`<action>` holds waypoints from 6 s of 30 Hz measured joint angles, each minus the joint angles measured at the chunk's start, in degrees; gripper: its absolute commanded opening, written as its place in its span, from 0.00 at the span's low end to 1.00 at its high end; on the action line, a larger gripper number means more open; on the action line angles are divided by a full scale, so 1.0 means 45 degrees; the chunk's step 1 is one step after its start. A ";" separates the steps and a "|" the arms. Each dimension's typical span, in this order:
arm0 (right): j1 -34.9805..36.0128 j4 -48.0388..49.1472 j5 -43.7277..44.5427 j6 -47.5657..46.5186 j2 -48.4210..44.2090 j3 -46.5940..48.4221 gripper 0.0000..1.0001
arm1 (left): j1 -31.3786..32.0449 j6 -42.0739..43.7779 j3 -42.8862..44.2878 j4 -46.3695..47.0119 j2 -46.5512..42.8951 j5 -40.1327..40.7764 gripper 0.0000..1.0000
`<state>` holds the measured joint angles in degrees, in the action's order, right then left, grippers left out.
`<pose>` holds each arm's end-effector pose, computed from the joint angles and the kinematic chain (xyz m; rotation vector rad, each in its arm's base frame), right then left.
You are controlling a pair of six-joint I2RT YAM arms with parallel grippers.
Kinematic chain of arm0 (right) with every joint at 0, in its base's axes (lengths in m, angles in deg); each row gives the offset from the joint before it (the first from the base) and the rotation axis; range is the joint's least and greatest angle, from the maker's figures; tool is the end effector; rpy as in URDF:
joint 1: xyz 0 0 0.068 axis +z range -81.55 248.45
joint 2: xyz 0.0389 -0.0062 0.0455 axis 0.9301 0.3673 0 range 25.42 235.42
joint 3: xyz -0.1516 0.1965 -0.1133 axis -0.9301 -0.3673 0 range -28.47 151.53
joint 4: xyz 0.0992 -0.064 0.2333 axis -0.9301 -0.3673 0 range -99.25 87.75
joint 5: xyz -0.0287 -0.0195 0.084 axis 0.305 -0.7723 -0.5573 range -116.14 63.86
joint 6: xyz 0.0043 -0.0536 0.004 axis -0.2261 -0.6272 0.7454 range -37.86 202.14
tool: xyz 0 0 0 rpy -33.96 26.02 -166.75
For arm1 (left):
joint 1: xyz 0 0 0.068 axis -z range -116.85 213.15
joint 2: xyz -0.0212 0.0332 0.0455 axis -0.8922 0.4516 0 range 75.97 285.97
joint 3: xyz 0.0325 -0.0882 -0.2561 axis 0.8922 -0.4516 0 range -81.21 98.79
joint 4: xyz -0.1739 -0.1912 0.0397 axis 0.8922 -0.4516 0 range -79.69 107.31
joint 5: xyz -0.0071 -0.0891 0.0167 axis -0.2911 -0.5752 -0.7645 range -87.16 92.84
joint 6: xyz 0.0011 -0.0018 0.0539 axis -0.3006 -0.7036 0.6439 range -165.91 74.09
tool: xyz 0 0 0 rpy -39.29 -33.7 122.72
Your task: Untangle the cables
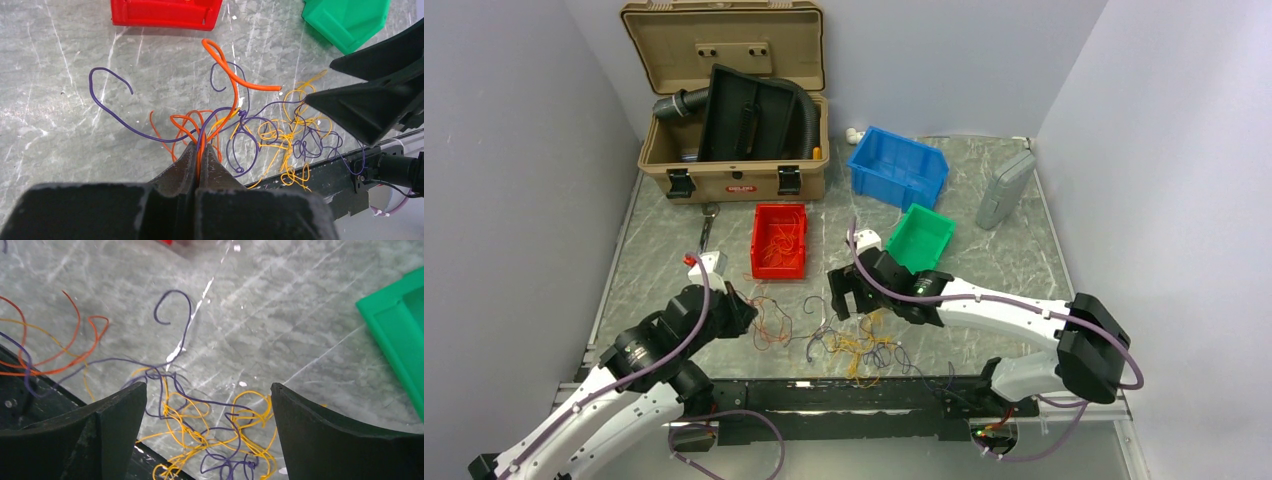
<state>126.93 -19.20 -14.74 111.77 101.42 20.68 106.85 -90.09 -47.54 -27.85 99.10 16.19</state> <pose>0.1527 0.2354 0.2371 -0.4942 2.3280 0.5344 0.0755 -0.0609 0.2593 -0.1458 2.2206 -0.6214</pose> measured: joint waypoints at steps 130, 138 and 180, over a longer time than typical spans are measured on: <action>-0.0019 -0.6475 1.2274 -0.0860 -0.8262 0.9034 0.00 | 0.0053 -0.0126 -0.2409 0.4707 0.3007 0.2720 0.00; 0.0005 -0.6479 1.1759 -0.1443 -0.6125 0.8364 0.00 | 0.0044 -0.1287 -0.1423 0.1676 0.2710 0.4056 0.00; -0.1763 0.1020 -0.5464 -0.0554 0.1365 0.0845 0.46 | -0.0005 0.2220 -0.1477 0.4503 0.4371 0.1326 0.00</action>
<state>119.00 -14.61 -39.33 109.27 107.57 24.48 106.83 -80.10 -54.18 -7.59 118.77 22.15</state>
